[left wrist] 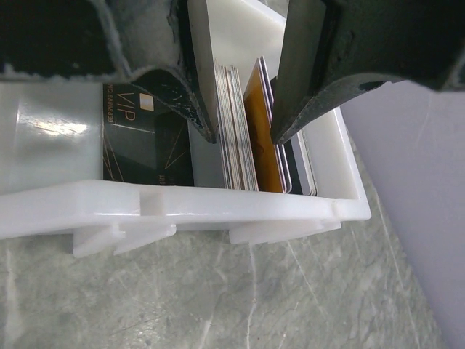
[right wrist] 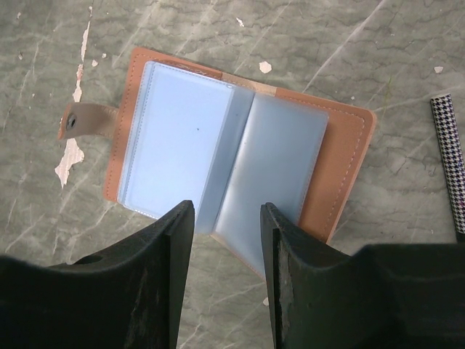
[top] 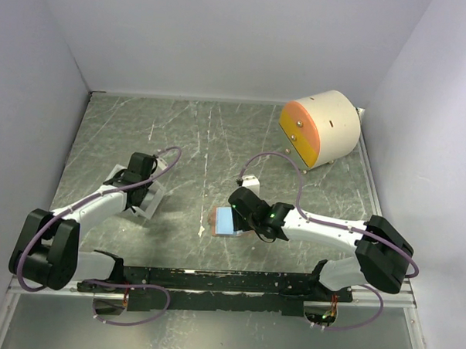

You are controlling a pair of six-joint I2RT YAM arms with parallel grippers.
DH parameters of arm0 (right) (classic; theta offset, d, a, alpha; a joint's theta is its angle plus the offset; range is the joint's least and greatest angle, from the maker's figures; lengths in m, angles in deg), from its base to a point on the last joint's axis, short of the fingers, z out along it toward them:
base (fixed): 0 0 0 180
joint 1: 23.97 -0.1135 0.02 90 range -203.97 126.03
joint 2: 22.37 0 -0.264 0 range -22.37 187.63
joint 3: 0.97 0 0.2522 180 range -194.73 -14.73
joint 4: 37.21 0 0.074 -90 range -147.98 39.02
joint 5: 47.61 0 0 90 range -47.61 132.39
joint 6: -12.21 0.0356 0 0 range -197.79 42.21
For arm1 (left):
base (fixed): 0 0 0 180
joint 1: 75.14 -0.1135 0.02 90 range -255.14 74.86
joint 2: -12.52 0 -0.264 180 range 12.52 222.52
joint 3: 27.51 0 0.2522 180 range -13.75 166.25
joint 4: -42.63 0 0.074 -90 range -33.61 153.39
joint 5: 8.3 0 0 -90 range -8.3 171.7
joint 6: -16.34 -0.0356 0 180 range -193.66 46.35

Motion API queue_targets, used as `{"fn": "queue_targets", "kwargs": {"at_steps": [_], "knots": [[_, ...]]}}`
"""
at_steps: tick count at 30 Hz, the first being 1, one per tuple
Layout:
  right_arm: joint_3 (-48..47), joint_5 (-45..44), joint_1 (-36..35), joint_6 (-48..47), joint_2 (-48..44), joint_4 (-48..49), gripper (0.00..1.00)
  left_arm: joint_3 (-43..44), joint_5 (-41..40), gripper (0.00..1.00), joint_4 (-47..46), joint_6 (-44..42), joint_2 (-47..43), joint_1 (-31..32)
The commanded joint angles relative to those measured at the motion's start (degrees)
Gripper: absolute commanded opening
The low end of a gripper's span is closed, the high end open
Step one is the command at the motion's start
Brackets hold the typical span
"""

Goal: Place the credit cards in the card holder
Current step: Pick up the credit card from the storage box.

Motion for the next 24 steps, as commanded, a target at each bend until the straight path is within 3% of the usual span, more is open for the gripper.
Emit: {"fn": "queue_targets", "kwargs": {"at_steps": [1,13,24], "knots": [[-0.5,-0.2,0.3,-0.2,-1.2,0.4,0.42,2.3,-4.0,0.47,-2.5,-1.9,1.3,0.3],[-0.4,0.2,0.3,0.0,-0.5,0.8,0.42,2.6,-7.8,0.34,-4.6,-4.5,2.7,0.2],[-0.5,0.5,0.3,0.0,-0.7,1.1,0.42,2.9,-8.0,0.43,-4.8,-4.5,5.9,-0.2]]}}
